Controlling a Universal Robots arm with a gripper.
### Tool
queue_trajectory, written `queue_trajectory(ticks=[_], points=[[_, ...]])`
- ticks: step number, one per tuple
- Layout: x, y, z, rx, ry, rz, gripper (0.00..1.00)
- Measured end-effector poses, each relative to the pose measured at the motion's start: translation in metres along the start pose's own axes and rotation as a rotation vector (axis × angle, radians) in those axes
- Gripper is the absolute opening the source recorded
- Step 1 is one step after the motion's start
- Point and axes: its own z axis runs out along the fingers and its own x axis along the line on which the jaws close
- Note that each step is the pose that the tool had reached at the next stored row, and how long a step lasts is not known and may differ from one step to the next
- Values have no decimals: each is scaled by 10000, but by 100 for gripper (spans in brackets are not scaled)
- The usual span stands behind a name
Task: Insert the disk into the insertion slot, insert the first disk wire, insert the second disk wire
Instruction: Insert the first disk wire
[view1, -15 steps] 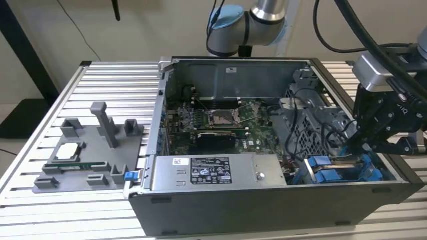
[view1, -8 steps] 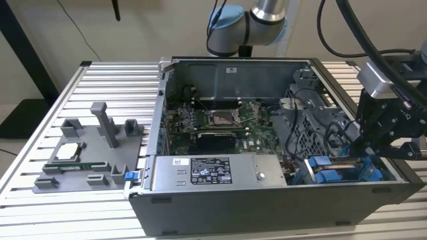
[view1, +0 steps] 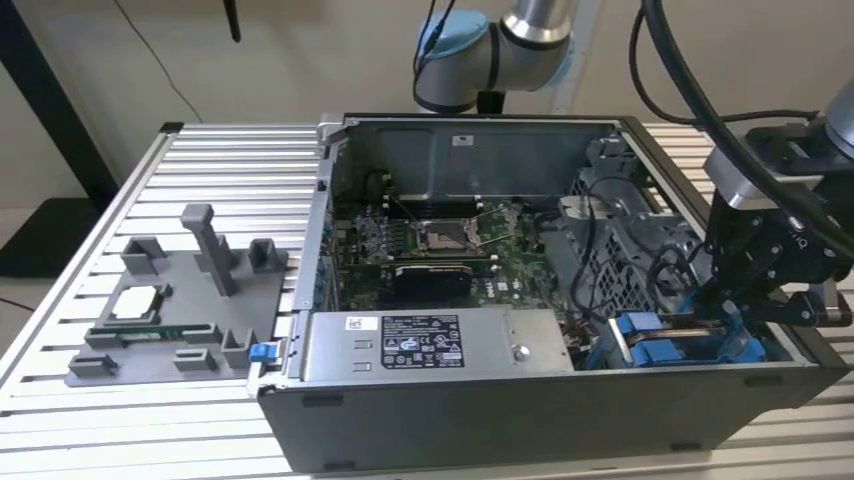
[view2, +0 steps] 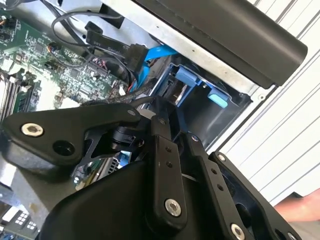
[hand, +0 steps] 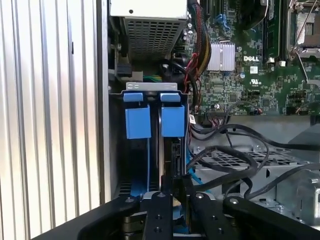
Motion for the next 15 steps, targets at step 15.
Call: queue_trajectory(ticks=[15], points=[[-44, -33, 59, -1, -21, -3, 0]])
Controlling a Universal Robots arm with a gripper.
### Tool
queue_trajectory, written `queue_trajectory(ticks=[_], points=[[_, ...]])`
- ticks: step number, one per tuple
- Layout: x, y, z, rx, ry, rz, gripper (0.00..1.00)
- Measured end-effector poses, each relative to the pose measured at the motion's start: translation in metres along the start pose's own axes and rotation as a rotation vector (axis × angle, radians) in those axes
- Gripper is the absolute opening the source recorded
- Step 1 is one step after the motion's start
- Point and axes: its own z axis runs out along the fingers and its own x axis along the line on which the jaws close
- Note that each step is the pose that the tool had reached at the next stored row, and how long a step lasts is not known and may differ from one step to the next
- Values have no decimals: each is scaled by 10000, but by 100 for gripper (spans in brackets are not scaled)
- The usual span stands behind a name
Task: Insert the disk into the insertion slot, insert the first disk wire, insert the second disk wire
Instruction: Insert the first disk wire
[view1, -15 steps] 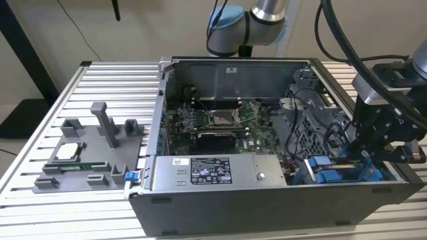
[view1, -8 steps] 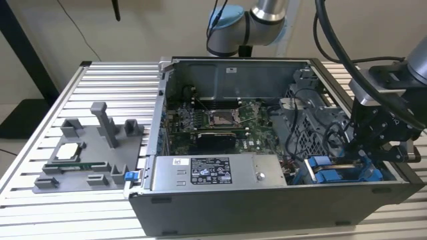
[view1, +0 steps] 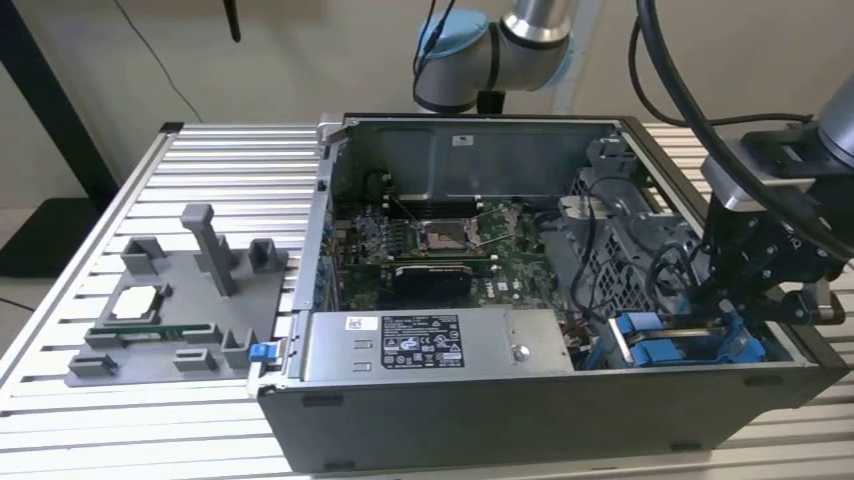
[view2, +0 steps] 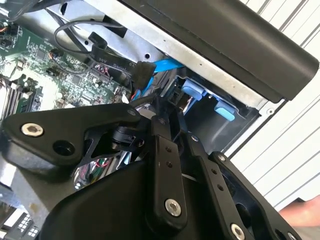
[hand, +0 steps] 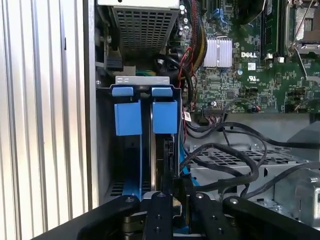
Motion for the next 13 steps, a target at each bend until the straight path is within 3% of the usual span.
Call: queue_trajectory(ticks=[3, 8, 13], points=[[4, 28, -2, 64, -1, -8, 0], [7, 55, 11, 457, -14, -44, 0], [9, 103, 18, 544, -17, -41, 0]])
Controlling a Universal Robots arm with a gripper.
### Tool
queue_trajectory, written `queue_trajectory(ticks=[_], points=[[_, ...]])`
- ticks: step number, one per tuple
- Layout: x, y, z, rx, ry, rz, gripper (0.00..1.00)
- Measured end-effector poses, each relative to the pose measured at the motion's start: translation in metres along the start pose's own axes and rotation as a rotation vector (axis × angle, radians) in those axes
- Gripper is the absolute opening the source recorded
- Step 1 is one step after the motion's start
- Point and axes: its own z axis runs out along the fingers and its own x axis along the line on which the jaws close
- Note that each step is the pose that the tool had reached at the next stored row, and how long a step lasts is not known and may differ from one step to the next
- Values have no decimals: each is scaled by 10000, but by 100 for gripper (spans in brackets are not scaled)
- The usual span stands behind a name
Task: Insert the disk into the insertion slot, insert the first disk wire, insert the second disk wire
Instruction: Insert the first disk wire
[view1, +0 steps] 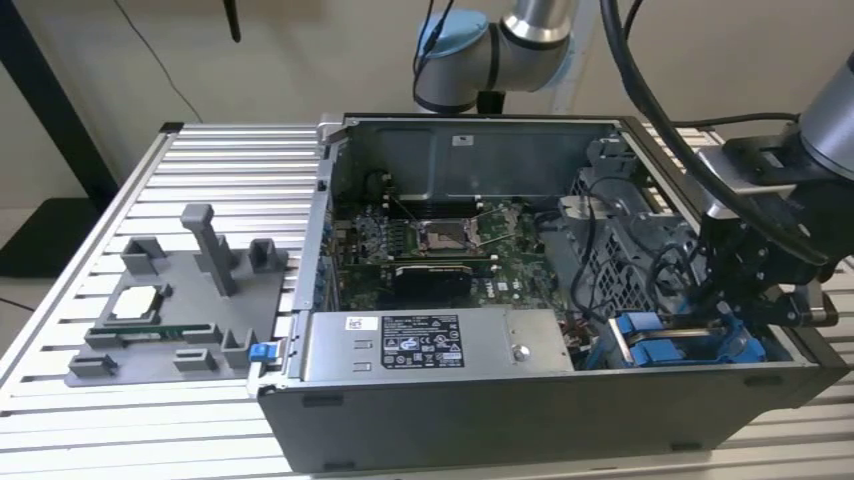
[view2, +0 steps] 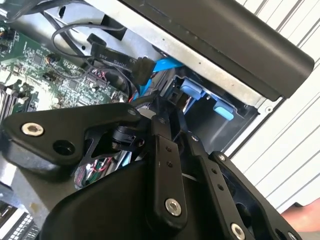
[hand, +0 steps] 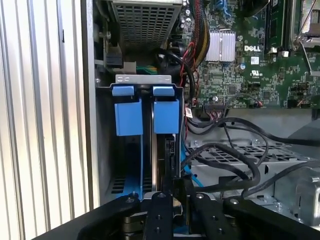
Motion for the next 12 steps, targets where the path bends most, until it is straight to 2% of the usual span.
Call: queue_trajectory(ticks=[8, 12], points=[[4, 7, 29, 95, 14, 222, 0], [5, 8, 41, 110, 12, 311, 0]])
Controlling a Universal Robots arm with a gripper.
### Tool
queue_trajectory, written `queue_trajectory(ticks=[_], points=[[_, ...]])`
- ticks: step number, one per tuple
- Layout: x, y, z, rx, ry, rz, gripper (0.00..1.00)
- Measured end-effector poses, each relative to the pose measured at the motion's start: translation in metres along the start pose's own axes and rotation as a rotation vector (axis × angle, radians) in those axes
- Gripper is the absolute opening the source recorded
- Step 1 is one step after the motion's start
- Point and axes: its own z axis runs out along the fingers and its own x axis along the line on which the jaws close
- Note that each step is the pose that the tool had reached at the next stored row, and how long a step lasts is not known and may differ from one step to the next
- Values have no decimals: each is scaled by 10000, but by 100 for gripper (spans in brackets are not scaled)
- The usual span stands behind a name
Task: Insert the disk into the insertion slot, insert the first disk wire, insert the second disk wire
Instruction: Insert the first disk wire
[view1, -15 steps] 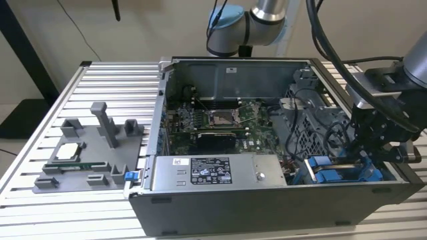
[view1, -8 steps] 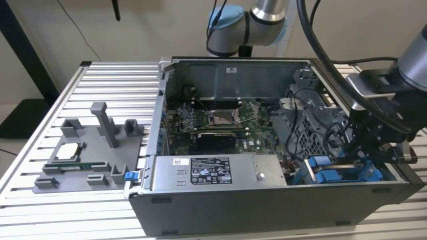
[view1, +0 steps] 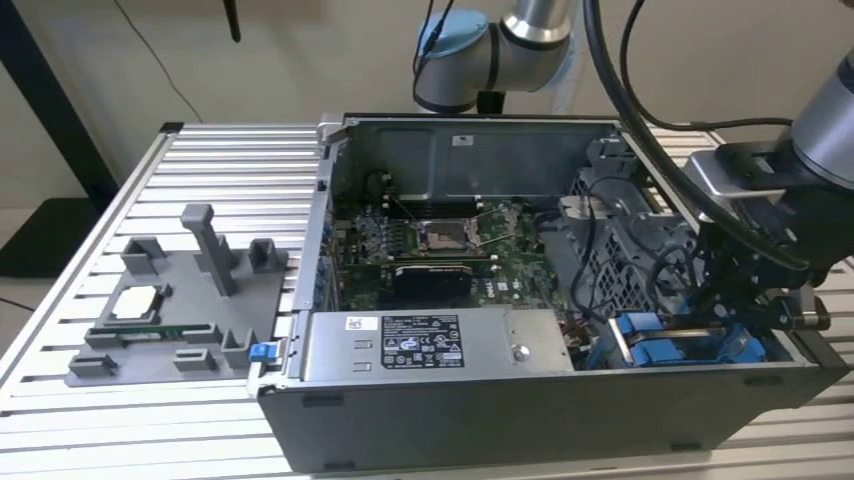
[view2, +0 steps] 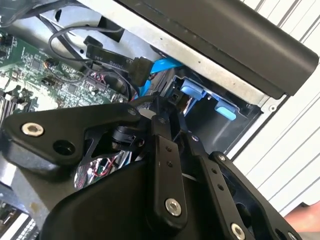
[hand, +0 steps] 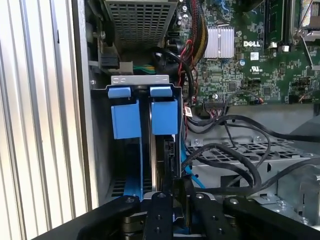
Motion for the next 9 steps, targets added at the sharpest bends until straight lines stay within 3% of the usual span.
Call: queue_trajectory(ticks=[6, 7, 9], points=[[8, 4, 68, 30, 14, 55, 0], [9, 4, 74, 33, 0, 55, 100], [6, 2, 53, 32, -20, 55, 100]])
